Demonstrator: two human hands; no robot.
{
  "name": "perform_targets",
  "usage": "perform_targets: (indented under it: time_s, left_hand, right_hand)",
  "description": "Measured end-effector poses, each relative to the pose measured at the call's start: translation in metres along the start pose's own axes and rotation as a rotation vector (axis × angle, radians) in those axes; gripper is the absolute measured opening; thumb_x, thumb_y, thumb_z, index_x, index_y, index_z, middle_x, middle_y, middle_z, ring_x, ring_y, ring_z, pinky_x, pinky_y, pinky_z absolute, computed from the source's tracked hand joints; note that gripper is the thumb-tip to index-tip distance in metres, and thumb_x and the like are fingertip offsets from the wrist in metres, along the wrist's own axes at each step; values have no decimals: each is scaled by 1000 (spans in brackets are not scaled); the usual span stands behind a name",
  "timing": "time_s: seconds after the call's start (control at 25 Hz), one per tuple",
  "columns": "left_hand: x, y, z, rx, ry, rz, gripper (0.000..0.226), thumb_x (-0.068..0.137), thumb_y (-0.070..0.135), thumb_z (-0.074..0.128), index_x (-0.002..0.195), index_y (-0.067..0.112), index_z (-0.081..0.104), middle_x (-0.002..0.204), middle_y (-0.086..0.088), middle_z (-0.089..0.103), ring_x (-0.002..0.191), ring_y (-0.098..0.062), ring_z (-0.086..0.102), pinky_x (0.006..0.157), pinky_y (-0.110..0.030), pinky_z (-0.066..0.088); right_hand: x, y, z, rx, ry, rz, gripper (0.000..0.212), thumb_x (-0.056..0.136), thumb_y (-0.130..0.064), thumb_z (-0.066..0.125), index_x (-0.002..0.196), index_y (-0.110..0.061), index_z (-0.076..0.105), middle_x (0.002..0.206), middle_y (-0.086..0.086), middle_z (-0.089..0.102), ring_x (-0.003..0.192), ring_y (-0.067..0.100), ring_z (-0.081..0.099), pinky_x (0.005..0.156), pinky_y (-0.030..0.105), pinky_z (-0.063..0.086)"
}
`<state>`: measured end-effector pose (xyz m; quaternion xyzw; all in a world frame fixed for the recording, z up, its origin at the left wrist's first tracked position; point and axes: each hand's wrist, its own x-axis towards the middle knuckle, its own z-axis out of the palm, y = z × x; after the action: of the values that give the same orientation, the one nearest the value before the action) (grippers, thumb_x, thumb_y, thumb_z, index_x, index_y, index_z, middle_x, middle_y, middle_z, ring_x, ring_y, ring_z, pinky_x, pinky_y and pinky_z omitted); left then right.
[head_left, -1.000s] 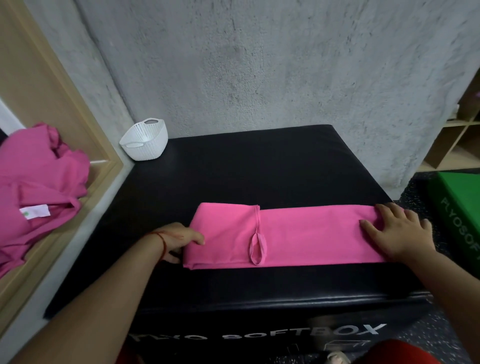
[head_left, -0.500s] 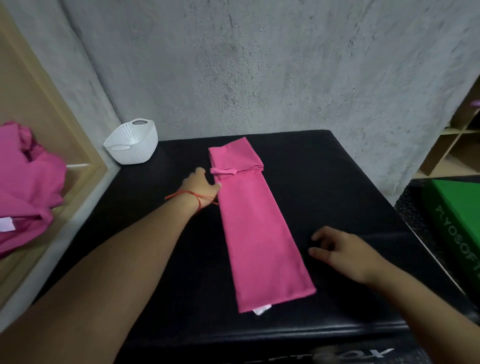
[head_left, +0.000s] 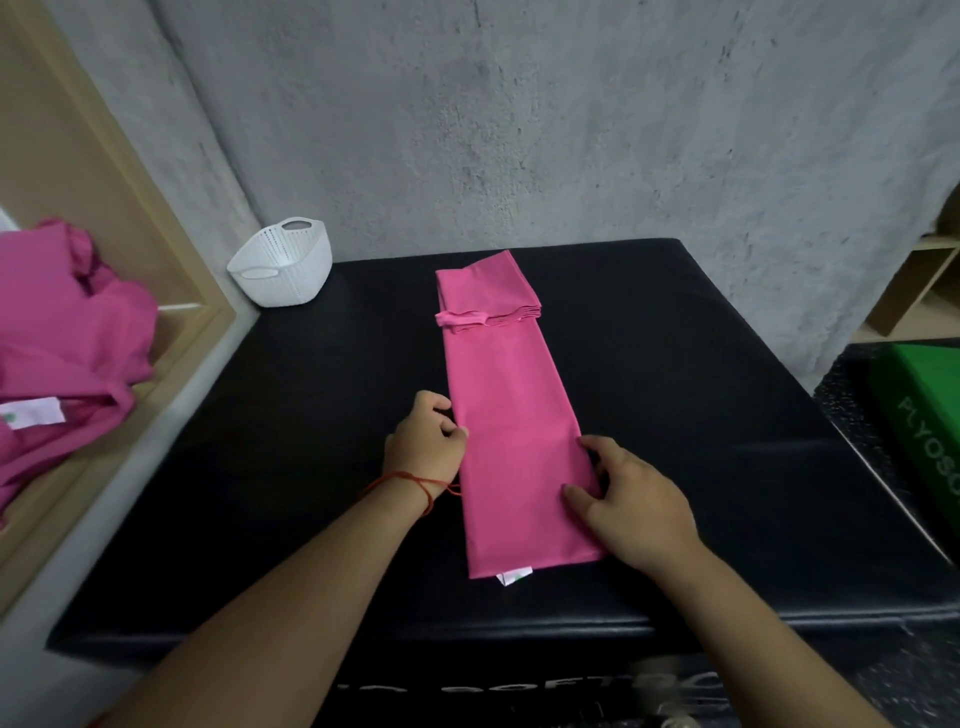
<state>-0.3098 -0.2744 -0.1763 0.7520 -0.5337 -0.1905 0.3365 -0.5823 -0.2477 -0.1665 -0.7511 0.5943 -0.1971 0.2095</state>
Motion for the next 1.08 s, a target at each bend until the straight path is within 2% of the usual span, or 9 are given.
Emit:
perform_targets:
  time_s: [0.16, 0.28, 0.44, 0.52, 0.6, 0.76, 0.88, 1.0, 1.08]
  left_hand:
    - [-1, -7, 3, -35, 152, 10, 22, 91, 21, 67, 98, 32, 49, 82, 12, 64, 75, -11, 64, 77, -44, 58]
    - [3, -12, 5, 21, 168, 50, 19, 93, 24, 67, 98, 34, 51, 86, 12, 60, 74, -10, 59, 69, -38, 54]
    - [-14, -4, -7, 159, 43, 176, 26, 94, 35, 68, 111, 33, 49, 74, 8, 56, 67, -6, 57, 66, -31, 50]
    - [-31, -3, -14, 186, -52, 183, 32, 93, 40, 68, 116, 37, 47, 70, 5, 56, 63, -7, 58, 64, -31, 51]
    - [-63, -5, -16, 168, -65, 192, 31, 93, 40, 69, 118, 39, 50, 68, 4, 56, 64, -8, 58, 67, -33, 51]
    - [-127, -21, -19, 113, -19, 248, 17, 94, 33, 69, 108, 39, 62, 76, 8, 55, 76, -8, 56, 78, -32, 49]
    - [-152, -25, -28, 8, -83, 257, 20, 91, 28, 73, 106, 41, 71, 87, 13, 60, 83, -11, 56, 77, -21, 45]
    - [-150, -26, -30, 5, -146, 307, 37, 83, 17, 78, 107, 45, 73, 97, 20, 63, 89, -14, 56, 81, -15, 44]
    - [-150, -26, -30, -22, -150, 291, 48, 79, 7, 76, 108, 45, 72, 100, 20, 62, 92, -14, 56, 87, -21, 45]
  right_hand:
    - [4, -4, 5, 84, 16, 67, 55, 93, -58, 63, 144, -49, 44, 93, -27, 64, 83, 3, 61, 68, 32, 45]
    - [1, -3, 19, 45, 132, -15, 50, 93, -54, 61, 141, -48, 48, 83, -24, 59, 77, -1, 58, 72, 33, 46]
    - [-1, 4, 29, -47, 134, -137, 43, 97, -51, 52, 139, -47, 58, 98, -22, 49, 86, 3, 53, 76, 36, 43]
    - [-4, 9, 29, -38, 122, -173, 35, 100, -47, 58, 134, -48, 64, 105, -23, 48, 94, 4, 50, 81, 34, 38]
    - [-18, 14, 30, -43, 121, -196, 33, 99, -46, 63, 132, -51, 65, 114, -23, 49, 101, 5, 45, 87, 35, 34]
    - [-52, 12, 33, -12, 117, -227, 36, 97, -39, 64, 132, -44, 67, 135, -19, 51, 120, 9, 42, 104, 43, 41]
    - [-68, 8, 29, 7, 77, -271, 46, 85, -40, 62, 130, -45, 66, 153, -22, 43, 143, 11, 36, 116, 42, 31]
    - [-63, 10, 27, 19, 47, -286, 39, 82, -44, 64, 119, -51, 69, 146, -35, 49, 141, 2, 38, 118, 42, 27]
    - [-64, 11, 29, 57, 45, -262, 33, 83, -45, 66, 115, -52, 71, 140, -37, 54, 136, 1, 43, 118, 41, 26]
